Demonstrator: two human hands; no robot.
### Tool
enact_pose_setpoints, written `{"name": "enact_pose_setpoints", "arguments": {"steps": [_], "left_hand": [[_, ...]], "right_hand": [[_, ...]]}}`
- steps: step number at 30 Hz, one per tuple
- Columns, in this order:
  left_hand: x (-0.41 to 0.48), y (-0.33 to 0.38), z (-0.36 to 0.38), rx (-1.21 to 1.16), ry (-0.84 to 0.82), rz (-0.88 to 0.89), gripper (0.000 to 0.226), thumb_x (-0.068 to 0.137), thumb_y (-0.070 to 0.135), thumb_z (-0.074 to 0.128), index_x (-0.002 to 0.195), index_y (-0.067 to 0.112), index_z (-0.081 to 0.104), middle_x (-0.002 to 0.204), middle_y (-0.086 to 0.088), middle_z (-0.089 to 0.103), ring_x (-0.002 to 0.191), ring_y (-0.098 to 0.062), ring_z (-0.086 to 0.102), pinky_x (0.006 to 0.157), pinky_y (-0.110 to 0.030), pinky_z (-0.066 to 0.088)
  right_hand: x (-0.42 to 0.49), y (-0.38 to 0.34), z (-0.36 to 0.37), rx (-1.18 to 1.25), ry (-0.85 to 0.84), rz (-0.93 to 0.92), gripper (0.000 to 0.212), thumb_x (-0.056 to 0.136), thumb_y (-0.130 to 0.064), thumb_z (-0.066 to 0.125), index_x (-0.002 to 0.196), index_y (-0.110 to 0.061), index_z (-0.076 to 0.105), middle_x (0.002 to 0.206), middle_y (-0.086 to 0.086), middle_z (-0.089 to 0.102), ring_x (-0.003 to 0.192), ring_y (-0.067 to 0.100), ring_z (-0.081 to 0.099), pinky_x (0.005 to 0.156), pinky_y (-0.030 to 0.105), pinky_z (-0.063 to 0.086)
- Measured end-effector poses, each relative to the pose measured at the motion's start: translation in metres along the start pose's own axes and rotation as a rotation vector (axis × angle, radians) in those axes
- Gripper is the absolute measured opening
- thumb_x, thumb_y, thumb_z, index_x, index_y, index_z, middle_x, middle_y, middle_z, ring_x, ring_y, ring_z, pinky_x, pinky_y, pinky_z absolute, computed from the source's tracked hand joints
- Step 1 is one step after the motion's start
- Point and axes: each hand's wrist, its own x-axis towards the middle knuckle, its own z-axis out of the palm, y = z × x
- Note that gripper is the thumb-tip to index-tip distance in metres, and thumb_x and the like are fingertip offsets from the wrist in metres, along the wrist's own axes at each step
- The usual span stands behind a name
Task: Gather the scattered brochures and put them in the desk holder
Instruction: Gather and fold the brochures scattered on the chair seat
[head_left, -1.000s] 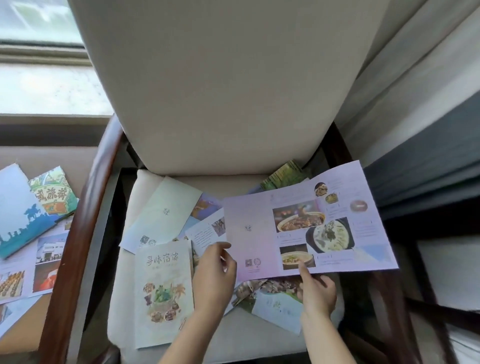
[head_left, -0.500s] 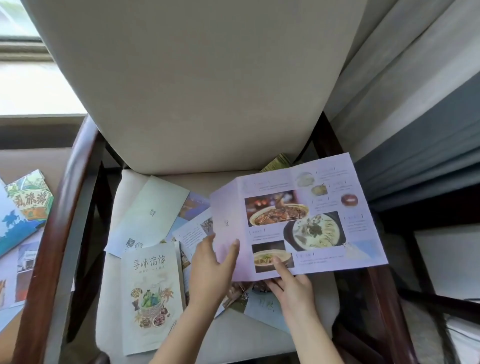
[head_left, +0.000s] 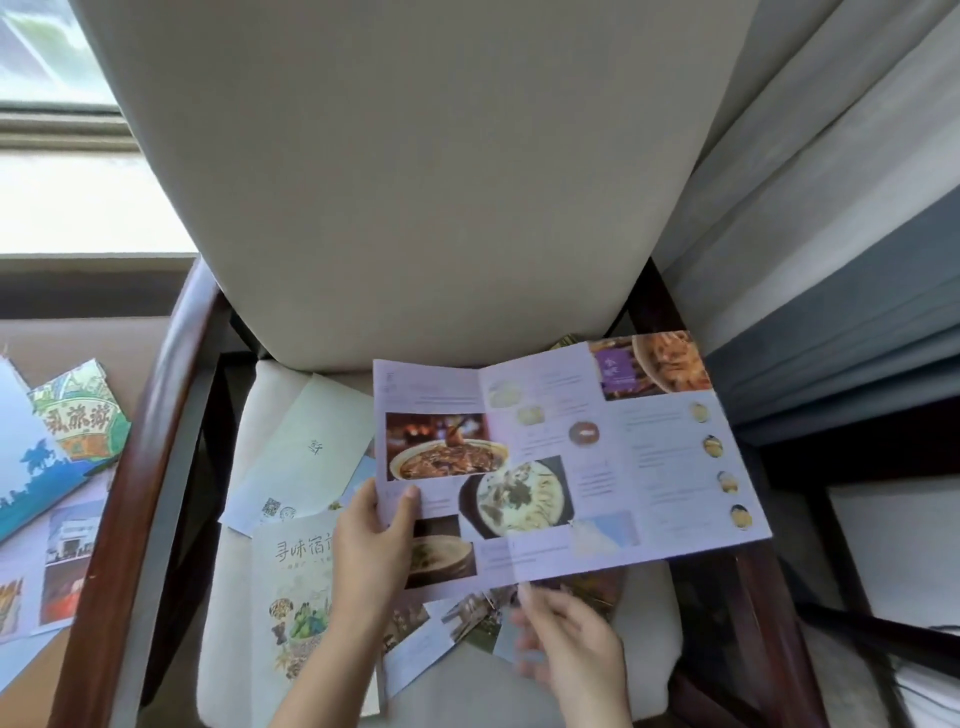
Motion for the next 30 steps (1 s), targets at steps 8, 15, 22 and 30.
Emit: {"name": "enact_pose_setpoints", "arguments": {"steps": [8, 15, 22, 30], "left_hand": [[0.008, -0.020, -0.025, -0.017, -0.036, 0.017, 0.005, 0.091, 0.016, 0.060, 0.094, 0.018, 0.063, 0.090, -0.001, 0.072, 0.086, -0.021, 0.068, 0.077, -0.042, 0.054], [0.000, -0.035, -0.027, -0.156, -0.050, -0.019, 0.009, 0.091, 0.020, 0.061, 0.098, 0.022, 0.066, 0.091, -0.003, 0.075, 0.085, -0.021, 0.071, 0.071, -0.037, 0.056], [-0.002, -0.043, -0.033, -0.116, -0.040, 0.012, 0.012, 0.092, 0.022, 0.060, 0.099, 0.031, 0.063, 0.095, 0.002, 0.074, 0.089, -0.018, 0.070, 0.077, -0.044, 0.057], [-0.012, -0.042, -0.027, -0.148, -0.079, -0.004, 0.009, 0.091, 0.025, 0.060, 0.096, 0.031, 0.063, 0.091, 0.015, 0.074, 0.079, -0.004, 0.070, 0.063, -0.022, 0.051]], "right_hand": [[0.012, -0.039, -0.054, -0.749, 0.572, -1.123, 0.068, 0.070, -0.047, 0.076, 0.124, -0.009, 0.058, 0.135, 0.010, 0.056, 0.132, 0.026, 0.044, 0.109, 0.046, 0.035], [0.026, -0.014, -0.020, -0.144, 0.276, -0.724, 0.081, 0.062, -0.014, 0.085, 0.130, -0.036, 0.046, 0.150, -0.008, 0.035, 0.138, 0.017, 0.038, 0.104, 0.051, 0.045], [0.025, -0.023, -0.024, -0.059, 0.352, -0.926, 0.063, 0.067, 0.017, 0.074, 0.119, -0.014, 0.058, 0.135, 0.009, 0.054, 0.125, 0.015, 0.054, 0.088, 0.023, 0.056], [0.014, -0.048, -0.044, 0.693, 0.187, -0.350, 0.025, 0.081, -0.027, 0.071, 0.103, -0.017, 0.063, 0.119, 0.016, 0.065, 0.094, 0.000, 0.069, 0.068, 0.014, 0.056]]}}
